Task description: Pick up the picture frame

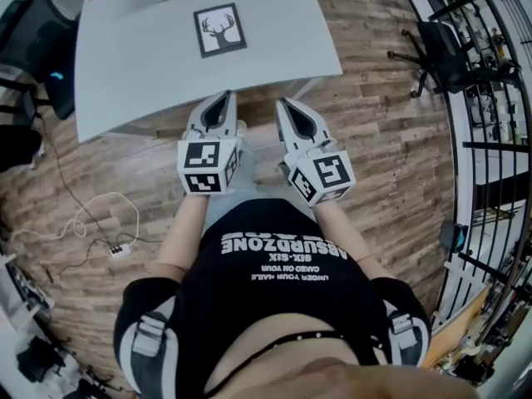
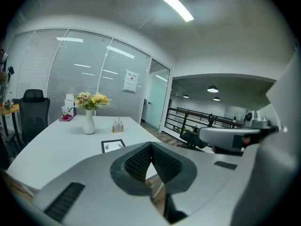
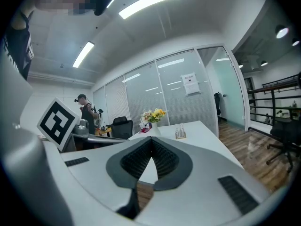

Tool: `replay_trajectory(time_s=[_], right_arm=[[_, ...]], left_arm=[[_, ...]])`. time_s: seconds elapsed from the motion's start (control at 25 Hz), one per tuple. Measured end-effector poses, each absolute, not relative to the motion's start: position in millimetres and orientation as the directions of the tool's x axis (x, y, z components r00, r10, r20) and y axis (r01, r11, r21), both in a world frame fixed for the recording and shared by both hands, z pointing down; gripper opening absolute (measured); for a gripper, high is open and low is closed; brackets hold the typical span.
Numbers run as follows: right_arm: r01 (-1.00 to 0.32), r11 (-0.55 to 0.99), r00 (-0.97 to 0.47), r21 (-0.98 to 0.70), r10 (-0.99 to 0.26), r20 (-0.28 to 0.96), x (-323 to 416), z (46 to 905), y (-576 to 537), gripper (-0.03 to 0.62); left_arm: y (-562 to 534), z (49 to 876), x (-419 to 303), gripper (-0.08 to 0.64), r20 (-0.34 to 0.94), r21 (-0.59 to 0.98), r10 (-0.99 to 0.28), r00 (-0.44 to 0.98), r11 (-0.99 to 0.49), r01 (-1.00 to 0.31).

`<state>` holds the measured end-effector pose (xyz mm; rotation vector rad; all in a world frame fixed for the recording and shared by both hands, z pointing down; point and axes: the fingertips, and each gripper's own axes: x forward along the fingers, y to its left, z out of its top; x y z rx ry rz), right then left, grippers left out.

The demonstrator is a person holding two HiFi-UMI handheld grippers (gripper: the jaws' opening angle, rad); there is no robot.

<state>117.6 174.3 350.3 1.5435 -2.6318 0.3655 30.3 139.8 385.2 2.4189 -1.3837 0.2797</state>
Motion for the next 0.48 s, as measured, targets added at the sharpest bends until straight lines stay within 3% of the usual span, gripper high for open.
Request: replay_trajectory(time_s=[0.48], right_arm=[[-0.840, 0.524, -0.542, -0.139, -0.803, 0.248, 90, 364, 52, 0.015]], left_arm=[[26, 413, 9, 0.015, 0.397, 0.226, -0.777, 0.489, -0.434, -0.872]])
